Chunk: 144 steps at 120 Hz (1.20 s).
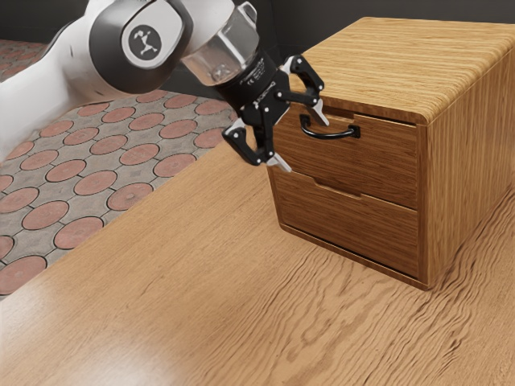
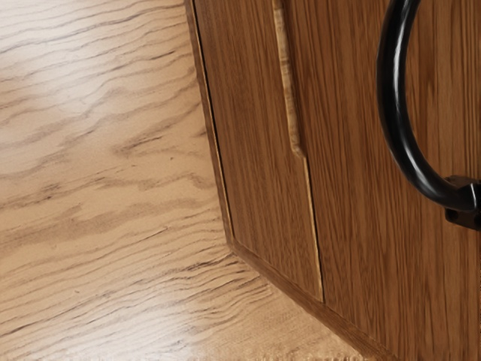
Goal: Pull the drawer handle with one arm to open the drawer
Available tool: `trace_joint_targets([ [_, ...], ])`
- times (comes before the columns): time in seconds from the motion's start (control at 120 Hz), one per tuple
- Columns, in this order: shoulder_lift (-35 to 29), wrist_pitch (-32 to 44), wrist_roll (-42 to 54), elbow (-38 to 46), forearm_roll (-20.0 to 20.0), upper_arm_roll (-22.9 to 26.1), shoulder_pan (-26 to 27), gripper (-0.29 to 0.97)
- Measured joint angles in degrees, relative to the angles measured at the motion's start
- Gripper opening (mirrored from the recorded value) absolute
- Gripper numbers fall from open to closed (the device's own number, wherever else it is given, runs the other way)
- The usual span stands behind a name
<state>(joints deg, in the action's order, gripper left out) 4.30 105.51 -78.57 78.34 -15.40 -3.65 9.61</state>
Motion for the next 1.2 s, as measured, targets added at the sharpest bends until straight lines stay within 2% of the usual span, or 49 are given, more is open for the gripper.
trace_joint_targets([
  [0.192,0.80,1.28,1.04,0.00,0.31,-0.37,-2.88,0.51],
  [0.517,1.23,2.61,2.71,0.21,0.54,-1.56,-2.07,0.33],
  [0.75,2.59,4.34,3.85,0.18,0.56,-2.40,-2.38,0.30],
  [1.2,6.95,12.60,6.93,-0.50,-1.08,-2.42,-1.82,0.28],
])
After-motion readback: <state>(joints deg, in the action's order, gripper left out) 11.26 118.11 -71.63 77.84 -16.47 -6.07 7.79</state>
